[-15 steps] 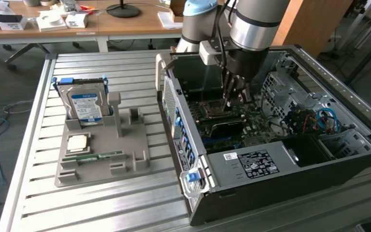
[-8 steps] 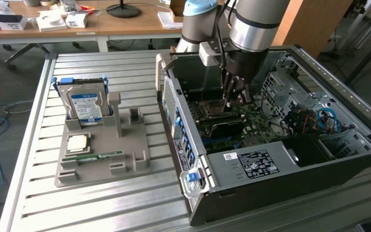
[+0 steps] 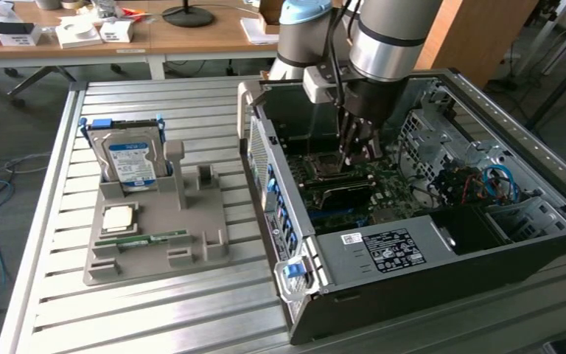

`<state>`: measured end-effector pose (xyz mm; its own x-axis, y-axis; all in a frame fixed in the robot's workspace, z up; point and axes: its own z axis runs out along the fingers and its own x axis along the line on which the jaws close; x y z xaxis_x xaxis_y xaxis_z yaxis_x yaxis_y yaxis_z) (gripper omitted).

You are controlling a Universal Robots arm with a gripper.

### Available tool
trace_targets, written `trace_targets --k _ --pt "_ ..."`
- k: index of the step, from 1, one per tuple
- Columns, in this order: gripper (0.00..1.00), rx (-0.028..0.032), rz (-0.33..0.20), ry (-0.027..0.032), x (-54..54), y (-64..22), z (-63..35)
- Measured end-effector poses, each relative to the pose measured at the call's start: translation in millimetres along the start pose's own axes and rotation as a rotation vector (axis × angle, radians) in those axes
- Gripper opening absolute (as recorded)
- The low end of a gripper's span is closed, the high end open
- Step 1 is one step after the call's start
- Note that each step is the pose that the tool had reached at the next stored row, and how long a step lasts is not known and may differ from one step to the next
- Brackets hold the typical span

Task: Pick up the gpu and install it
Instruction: 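Press down on the gpu until it lock into place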

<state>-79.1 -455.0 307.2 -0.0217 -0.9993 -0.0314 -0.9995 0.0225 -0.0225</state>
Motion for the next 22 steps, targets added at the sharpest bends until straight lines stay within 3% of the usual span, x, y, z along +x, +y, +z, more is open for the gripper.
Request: trace_targets --k 10,14,22 --pt "0.11 0.0002 0.0 0.0002 0.1 0.4 4.8" --pt "0.11 0.0004 0.0 0.0021 0.3 8.7 9.3" --pt "0.11 0.0004 0.0 0.0025 0.4 9.4 12.7"
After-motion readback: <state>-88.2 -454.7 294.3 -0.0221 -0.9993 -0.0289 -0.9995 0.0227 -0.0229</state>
